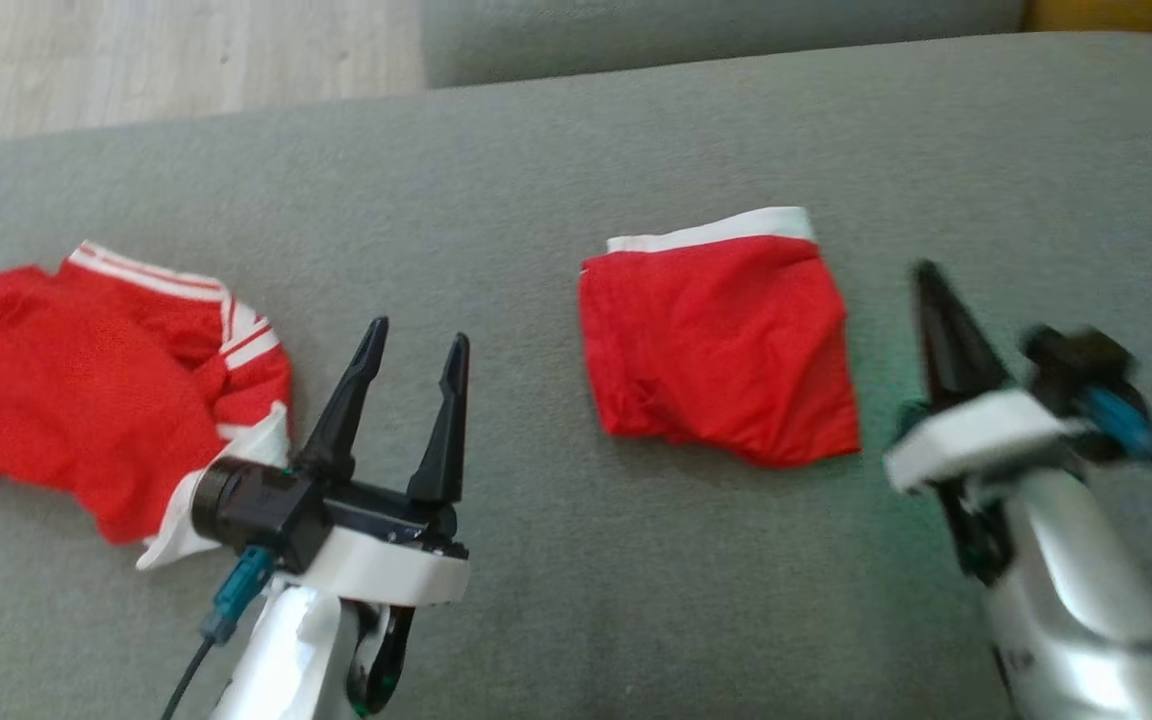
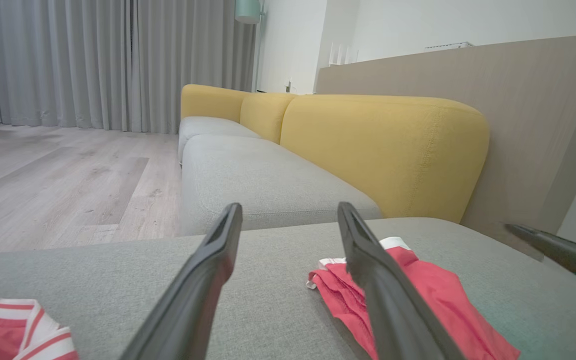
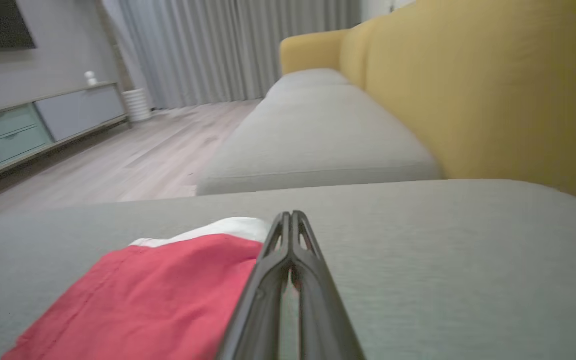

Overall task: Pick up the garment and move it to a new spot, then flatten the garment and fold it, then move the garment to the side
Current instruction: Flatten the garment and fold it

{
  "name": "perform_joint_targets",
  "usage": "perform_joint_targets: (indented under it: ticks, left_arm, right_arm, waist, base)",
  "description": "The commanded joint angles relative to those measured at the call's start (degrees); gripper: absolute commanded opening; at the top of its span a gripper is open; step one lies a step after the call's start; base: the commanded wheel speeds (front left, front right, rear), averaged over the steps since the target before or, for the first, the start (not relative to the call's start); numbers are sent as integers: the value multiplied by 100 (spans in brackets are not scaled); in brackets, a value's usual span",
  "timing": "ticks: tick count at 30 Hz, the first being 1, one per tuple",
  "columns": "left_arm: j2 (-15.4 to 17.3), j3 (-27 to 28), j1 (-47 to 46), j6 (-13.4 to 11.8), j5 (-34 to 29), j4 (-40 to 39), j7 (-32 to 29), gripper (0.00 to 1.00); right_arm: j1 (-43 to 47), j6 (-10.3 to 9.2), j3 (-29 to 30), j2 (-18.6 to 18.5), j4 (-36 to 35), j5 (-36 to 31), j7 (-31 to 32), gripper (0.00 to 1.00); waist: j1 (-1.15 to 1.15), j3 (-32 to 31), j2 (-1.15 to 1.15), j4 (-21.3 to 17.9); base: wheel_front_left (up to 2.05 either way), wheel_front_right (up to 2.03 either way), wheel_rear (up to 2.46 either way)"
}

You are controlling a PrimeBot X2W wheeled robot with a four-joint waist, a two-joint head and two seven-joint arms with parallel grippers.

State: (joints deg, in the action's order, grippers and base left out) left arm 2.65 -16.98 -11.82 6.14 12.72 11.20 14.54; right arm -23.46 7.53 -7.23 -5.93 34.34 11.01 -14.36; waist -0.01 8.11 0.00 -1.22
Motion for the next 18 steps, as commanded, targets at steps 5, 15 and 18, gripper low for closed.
perform_joint_targets:
  ticks: [5,15,18]
  left_arm:
    - [22,275,72,-87,109,-210,46,100]
    - [22,459,412,-114,101,-127,46,100]
    - [22,466,448,-104,86,-121,46,100]
  right_arm:
    - [799,-4,606,254,-1271,-294,-62,45]
    - [1695,-4,548,303,-1930,-49,-63,100]
    - [1721,-4,526,304,-1934,-59,-63,100]
  waist:
    - [1,-191,0,-237]
    - [1,-352,0,-318]
    - [1,-371,0,-309]
  base:
    - [0,0,0]
    - [0,0,0]
    - [0,0,0]
